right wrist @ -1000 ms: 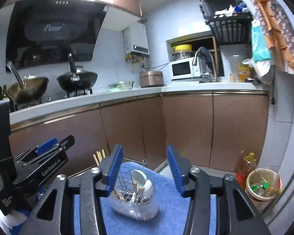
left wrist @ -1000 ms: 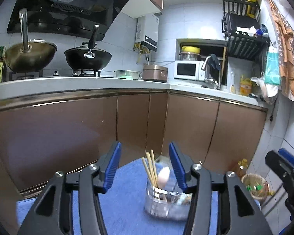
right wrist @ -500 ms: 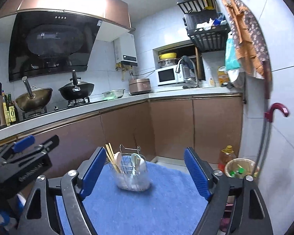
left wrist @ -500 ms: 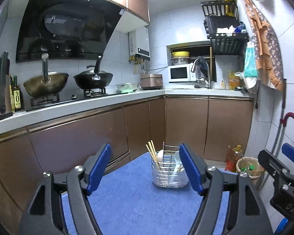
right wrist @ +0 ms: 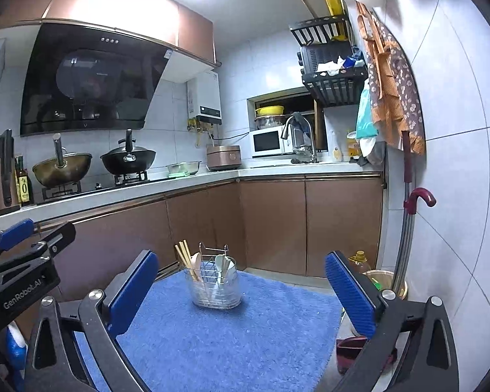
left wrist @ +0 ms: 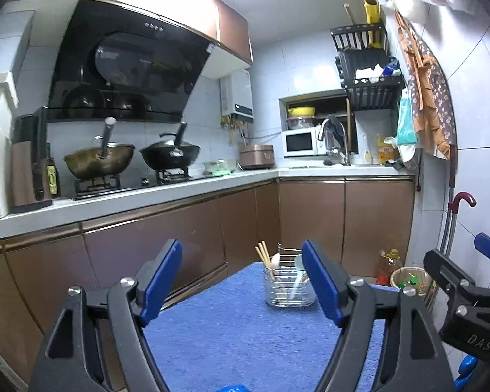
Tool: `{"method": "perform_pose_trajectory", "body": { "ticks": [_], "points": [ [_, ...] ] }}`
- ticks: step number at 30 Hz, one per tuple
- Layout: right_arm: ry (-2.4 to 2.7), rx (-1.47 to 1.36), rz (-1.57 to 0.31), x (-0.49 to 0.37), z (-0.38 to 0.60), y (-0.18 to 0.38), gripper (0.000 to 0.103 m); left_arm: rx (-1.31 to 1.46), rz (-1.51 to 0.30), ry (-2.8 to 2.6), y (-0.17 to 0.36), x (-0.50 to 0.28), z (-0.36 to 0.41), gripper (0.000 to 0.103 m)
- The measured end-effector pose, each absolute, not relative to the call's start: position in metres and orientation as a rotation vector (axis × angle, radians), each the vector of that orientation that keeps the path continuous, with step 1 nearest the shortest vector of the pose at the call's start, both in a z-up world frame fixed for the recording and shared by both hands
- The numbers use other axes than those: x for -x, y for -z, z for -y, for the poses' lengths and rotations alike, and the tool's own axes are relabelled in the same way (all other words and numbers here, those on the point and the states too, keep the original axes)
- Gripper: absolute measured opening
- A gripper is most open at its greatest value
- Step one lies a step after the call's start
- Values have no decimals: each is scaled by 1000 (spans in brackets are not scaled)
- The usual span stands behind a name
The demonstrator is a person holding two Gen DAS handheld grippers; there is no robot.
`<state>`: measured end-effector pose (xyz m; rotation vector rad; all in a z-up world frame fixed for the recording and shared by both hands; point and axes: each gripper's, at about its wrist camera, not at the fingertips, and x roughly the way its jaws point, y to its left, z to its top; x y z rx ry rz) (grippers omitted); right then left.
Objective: Organize utensils
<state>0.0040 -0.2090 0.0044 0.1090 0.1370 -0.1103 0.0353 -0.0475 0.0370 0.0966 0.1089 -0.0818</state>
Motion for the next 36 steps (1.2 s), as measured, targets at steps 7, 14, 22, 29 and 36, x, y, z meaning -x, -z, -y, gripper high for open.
{"method": "perform_pose_trajectory", "body": {
  "ticks": [7,14,22,29,36],
  "points": [
    [82,-69,-153,7,186,2,103,-101,-95,53,-31,-13,30,75],
    [74,-68,-139,18,180,1,103,-97,-101,30,-26,-2,19,75],
    [77,-84,-133,23,180,2,103,-102,-100,15,-23,5,19,75],
    [77,-102,-130,25,181,4,103,-114,-102,7,-22,8,19,75],
    [79,-105,-141,22,184,6,103,-128,-100,11,-19,9,20,75]
  ]
}}
